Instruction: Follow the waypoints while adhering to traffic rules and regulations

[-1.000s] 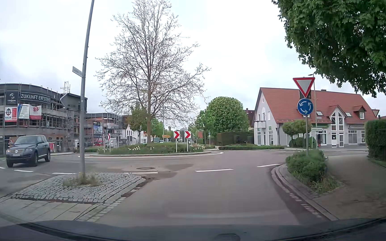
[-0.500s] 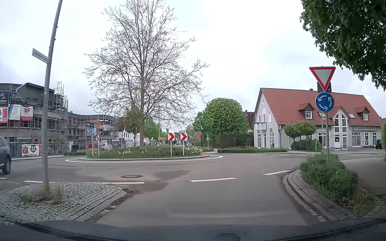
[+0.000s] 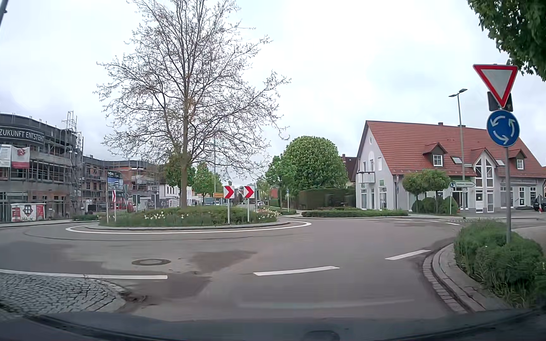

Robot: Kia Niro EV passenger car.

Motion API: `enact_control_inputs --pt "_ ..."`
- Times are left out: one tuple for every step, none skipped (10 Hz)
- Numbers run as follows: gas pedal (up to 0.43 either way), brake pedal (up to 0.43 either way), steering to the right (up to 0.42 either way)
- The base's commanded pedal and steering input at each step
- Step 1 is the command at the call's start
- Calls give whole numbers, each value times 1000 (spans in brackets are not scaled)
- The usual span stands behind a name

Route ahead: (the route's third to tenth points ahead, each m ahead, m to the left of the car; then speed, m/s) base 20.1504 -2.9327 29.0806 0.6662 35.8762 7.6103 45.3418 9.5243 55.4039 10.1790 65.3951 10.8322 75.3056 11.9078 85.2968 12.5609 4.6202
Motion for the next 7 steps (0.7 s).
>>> enact_control_inputs --pt "220 0 79" --pt "228 0 95" --pt "228 0 112" --pt "228 0 126" --pt "228 0 138" --pt "228 0 144" --pt "228 0 144"
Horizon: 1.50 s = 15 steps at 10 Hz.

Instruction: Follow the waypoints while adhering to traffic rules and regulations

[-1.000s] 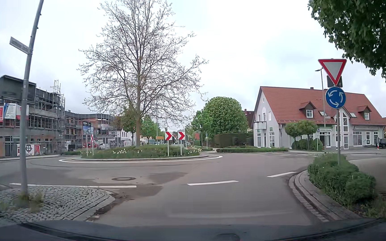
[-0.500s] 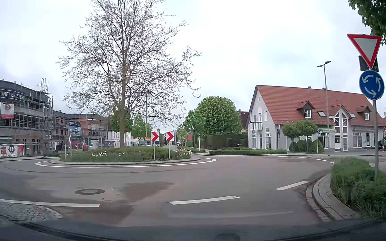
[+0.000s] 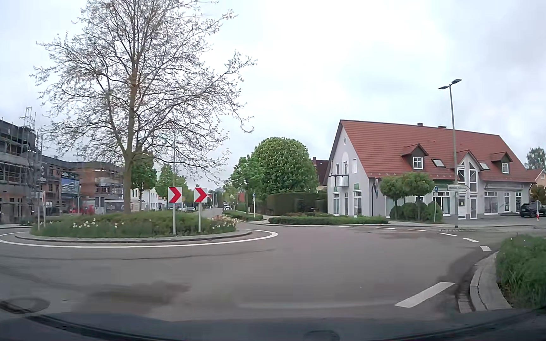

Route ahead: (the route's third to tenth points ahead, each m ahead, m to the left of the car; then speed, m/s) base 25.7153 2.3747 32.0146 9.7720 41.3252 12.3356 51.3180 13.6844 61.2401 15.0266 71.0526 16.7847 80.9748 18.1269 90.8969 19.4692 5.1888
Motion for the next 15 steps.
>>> enact_control_inputs --pt "228 0 144" --pt "228 0 141" --pt "228 0 130" --pt "228 0 116" --pt "228 0 95" --pt "228 0 77" --pt "228 0 65" --pt "228 0 58" --pt "228 0 45" --pt "228 0 24" --pt "228 0 0" --pt "240 0 -29" --pt "248 0 -48" --pt "260 0 -71" --pt "260 0 -91"
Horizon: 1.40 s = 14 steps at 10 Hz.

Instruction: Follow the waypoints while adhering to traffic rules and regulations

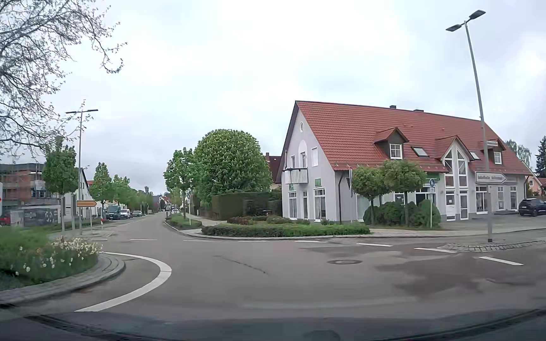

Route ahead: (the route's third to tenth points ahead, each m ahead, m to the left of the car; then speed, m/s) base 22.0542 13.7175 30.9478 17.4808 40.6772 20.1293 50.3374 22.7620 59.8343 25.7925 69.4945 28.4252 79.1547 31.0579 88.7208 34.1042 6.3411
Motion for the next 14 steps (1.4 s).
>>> enact_control_inputs --pt "260 0 -105" --pt "260 0 -117" --pt "260 0 -136" --pt "260 0 -151" --pt "260 0 -157" --pt "260 0 -158" --pt "260 0 -159" --pt "260 0 -161" --pt "260 0 -161" --pt "260 0 -161" --pt "260 0 -161" --pt "260 0 -161" --pt "260 0 -159" --pt "260 0 -155"
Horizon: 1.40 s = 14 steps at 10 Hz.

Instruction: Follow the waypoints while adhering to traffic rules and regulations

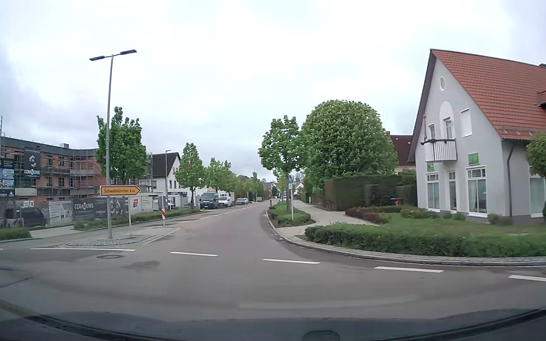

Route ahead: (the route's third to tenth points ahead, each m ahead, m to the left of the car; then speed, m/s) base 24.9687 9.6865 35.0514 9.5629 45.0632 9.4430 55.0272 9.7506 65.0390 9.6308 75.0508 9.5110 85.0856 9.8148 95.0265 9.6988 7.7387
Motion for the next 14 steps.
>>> enact_control_inputs --pt "260 0 -148" --pt "260 0 -141" --pt "260 0 -133" --pt "260 0 -119" --pt "260 0 -103" --pt "260 0 -87" --pt "260 0 -69" --pt "260 0 -49" --pt "260 0 -34" --pt "260 0 -16" --pt "260 0 -2" --pt "260 0 4" --pt "248 0 16" --pt "248 0 22"
